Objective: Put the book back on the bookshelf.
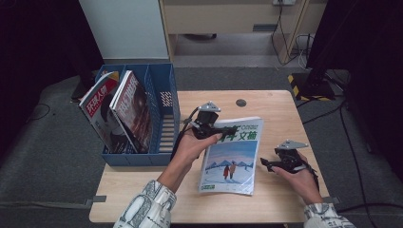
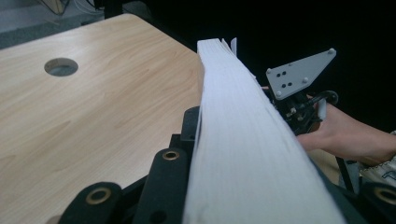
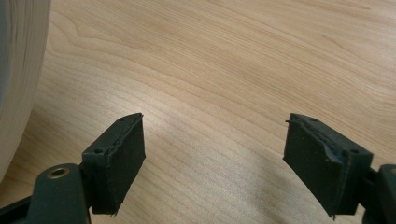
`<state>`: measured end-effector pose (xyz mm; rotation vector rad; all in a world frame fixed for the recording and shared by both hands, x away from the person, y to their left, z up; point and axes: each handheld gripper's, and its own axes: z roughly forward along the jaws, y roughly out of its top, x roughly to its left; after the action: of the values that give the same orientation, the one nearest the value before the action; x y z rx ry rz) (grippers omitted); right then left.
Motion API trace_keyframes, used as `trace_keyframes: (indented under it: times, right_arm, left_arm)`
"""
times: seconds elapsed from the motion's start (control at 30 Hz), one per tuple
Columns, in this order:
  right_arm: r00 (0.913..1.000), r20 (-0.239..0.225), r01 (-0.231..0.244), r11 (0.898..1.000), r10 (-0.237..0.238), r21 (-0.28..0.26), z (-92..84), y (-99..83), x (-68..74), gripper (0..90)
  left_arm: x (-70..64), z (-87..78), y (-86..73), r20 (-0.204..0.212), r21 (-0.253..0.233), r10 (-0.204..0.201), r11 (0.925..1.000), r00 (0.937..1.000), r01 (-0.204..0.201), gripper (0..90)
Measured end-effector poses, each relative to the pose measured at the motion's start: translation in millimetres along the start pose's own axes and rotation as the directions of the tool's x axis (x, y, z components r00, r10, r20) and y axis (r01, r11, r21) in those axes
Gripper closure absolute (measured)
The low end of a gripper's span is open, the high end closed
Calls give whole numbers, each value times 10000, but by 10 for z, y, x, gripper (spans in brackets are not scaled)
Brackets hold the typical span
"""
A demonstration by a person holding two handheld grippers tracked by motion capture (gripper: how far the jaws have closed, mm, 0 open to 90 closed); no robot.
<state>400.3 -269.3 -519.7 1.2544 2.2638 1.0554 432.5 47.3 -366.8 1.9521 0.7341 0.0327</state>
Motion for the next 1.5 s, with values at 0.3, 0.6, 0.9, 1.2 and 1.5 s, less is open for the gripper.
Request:
trace_keyframes:
  times: [0.3, 0.6, 0.9, 1.2, 1.5]
  right_arm:
    - [9991, 422, 70, 9996, -59, -264, -20, 15, 2, 203]
    - [9955, 945, 124, 9990, -83, -428, -18, 14, -4, 200]
    - [9880, 1507, 401, 9985, -341, -366, 7, 13, 23, 196]
    - [9802, 1815, 816, 9966, -792, -57, 68, 1, 84, 172]
    - [9786, 1869, 843, 9963, -863, 185, 119, -19, 82, 165]
  left_arm:
    - [-30, -105, 108, -167, -307, 254, 9992, 9995, -259, 735]
    - [-68, -238, 227, -389, -963, 574, 9935, 9976, -610, 735]
    - [18, -393, 255, -864, -1185, 479, 9913, 9951, -580, 734]
    - [83, -535, 244, -1233, -1581, 112, 9869, 9923, -308, 734]
    - [159, -594, 215, -1371, -1655, 4, 9859, 9906, -233, 734]
